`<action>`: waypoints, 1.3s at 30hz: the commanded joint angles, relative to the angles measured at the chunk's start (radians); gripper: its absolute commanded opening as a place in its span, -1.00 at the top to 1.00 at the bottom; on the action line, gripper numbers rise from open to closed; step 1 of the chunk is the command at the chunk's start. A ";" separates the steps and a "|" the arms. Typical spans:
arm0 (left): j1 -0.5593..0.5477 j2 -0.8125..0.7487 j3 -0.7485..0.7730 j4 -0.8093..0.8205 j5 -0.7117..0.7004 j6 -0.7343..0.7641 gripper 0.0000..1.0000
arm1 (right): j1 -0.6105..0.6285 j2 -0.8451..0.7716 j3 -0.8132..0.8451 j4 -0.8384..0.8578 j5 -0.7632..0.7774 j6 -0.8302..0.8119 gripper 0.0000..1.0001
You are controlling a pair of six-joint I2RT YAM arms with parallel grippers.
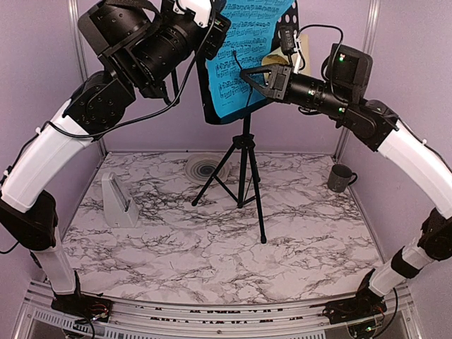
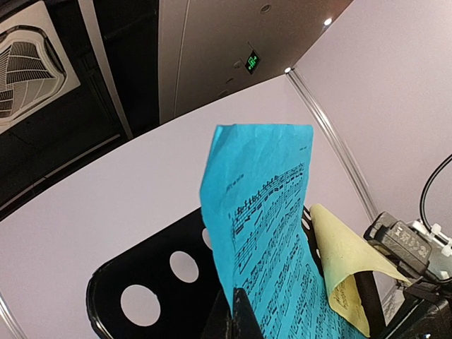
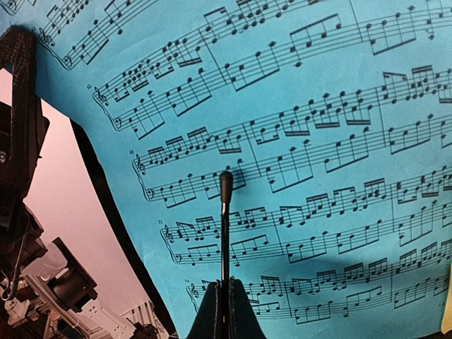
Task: Pack up the instrument practice props
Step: Pick up the music stand locking hook from the music stand, then remove the sheet music from the music stand.
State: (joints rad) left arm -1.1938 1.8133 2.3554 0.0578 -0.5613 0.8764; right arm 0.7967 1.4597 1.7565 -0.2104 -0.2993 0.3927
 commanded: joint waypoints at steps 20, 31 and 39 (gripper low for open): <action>-0.046 -0.126 -0.019 0.022 -0.107 -0.027 1.00 | 0.001 -0.044 -0.084 0.144 0.043 0.014 1.00; -0.073 -0.262 -0.129 -0.014 -0.199 -0.089 1.00 | 0.001 -0.041 -0.081 0.137 0.051 0.005 1.00; -0.084 -0.406 -0.280 -0.008 -0.255 -0.103 1.00 | 0.001 -0.030 -0.073 0.136 0.049 0.006 1.00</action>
State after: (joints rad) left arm -1.2713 1.4849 2.1281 0.0303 -0.7612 0.7918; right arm 0.7967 1.4212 1.6703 -0.1040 -0.2699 0.3969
